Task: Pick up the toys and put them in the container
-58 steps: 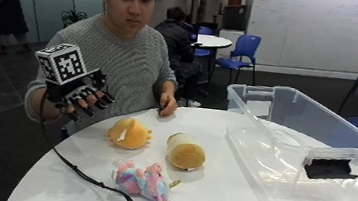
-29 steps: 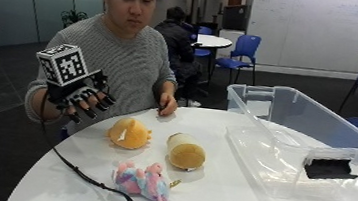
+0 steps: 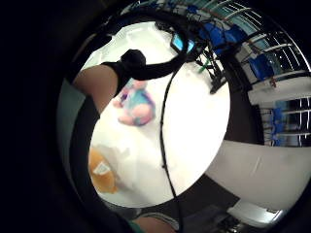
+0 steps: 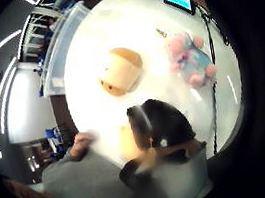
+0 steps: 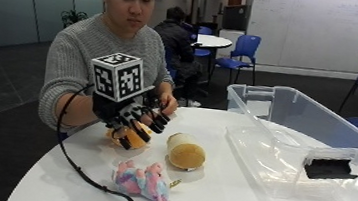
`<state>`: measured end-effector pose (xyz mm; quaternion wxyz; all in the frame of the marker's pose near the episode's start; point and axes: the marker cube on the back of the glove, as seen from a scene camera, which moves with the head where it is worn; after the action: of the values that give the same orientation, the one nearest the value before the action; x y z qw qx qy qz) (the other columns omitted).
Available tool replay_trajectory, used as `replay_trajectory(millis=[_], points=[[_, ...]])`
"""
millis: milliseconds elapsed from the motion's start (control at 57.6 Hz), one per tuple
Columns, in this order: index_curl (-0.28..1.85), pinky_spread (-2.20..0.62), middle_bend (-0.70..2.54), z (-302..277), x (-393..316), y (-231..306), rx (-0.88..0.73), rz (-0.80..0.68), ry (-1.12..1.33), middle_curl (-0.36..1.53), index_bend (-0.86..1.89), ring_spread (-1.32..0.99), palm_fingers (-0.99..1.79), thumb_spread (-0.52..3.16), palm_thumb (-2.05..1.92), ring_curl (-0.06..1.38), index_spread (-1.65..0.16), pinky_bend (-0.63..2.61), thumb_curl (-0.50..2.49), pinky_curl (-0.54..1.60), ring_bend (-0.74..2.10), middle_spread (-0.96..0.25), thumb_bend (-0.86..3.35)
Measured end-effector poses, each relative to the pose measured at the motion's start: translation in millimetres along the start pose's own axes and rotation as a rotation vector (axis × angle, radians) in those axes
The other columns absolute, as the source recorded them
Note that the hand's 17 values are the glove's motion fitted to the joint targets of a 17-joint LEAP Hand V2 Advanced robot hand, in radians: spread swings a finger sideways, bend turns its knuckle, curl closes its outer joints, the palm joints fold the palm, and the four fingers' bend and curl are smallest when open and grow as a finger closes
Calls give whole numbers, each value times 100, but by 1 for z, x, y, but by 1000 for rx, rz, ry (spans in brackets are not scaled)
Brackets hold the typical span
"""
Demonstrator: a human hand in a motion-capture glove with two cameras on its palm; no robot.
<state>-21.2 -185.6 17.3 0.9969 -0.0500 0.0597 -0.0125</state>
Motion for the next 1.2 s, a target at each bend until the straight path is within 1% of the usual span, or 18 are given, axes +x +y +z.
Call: replay_trajectory(millis=[156, 278, 469, 504, 556, 573, 591, 608, 660, 712, 747, 834, 956, 1025, 1095, 1199], points=[[31, -2, 17, 20, 6, -27, -58, 44, 23, 27, 16, -22, -3, 140, 5, 25, -37, 111, 24, 39, 60, -19, 0], [31, -2, 17, 47, 14, -46, -118, 92, 27, 28, 16, -21, -3, 140, 6, 25, -37, 113, 25, 39, 59, -19, -1], [31, -4, 17, 99, 28, -67, -275, 219, 72, 29, 15, -21, -2, 140, 11, 26, -37, 114, 27, 38, 62, -19, 0], [31, -6, 16, 104, 30, -69, -278, 241, 89, 29, 14, -22, 1, 139, 13, 28, -37, 116, 28, 38, 67, -19, 0], [29, -9, 15, 111, 30, -70, -238, 266, 106, 29, 12, -23, 4, 139, 15, 29, -36, 119, 29, 38, 75, -19, 1], [27, -12, 17, 113, 29, -70, -220, 271, 113, 29, 7, -25, 12, 139, 18, 32, -36, 123, 30, 39, 83, -19, 2], [26, -13, 17, 115, 28, -70, -203, 274, 122, 29, 6, -26, 13, 139, 19, 32, -36, 124, 30, 38, 86, -19, 2], [24, -16, 17, 116, 26, -70, -185, 276, 133, 29, 3, -28, 24, 140, 22, 35, -36, 129, 31, 39, 96, -19, 4], [21, -25, 23, 119, 22, -69, -124, 278, 160, 30, 5, -33, 52, 141, 29, 37, -37, 132, 33, 37, 110, -21, 7], [20, -30, 27, 121, 20, -70, -66, 278, 179, 32, 8, -35, 60, 143, 33, 39, -37, 130, 35, 37, 115, -21, 8], [19, -34, 38, 121, 19, -71, -40, 276, 185, 36, 9, -36, 73, 141, 40, 41, -37, 127, 38, 37, 117, -23, 11], [19, -38, 48, 121, 20, -72, -25, 272, 176, 42, 12, -38, 81, 130, 51, 44, -36, 123, 46, 38, 120, -26, 13], [19, -41, 51, 120, 20, -74, -35, 259, 160, 46, 13, -40, 85, 116, 59, 47, -36, 119, 54, 38, 121, -28, 13], [19, -42, 51, 109, 18, -78, -47, 246, 126, 47, 15, -41, 85, 110, 62, 47, -36, 118, 58, 38, 120, -29, 12], [20, -43, 51, 83, 12, -84, -19, 233, 48, 49, 17, -42, 86, 102, 63, 47, -36, 116, 62, 38, 117, -30, 11], [21, -44, 49, 12, 0, -100, 85, 166, -34, 50, 18, -43, 88, 94, 65, 47, -37, 112, 67, 38, 116, -30, 10]])
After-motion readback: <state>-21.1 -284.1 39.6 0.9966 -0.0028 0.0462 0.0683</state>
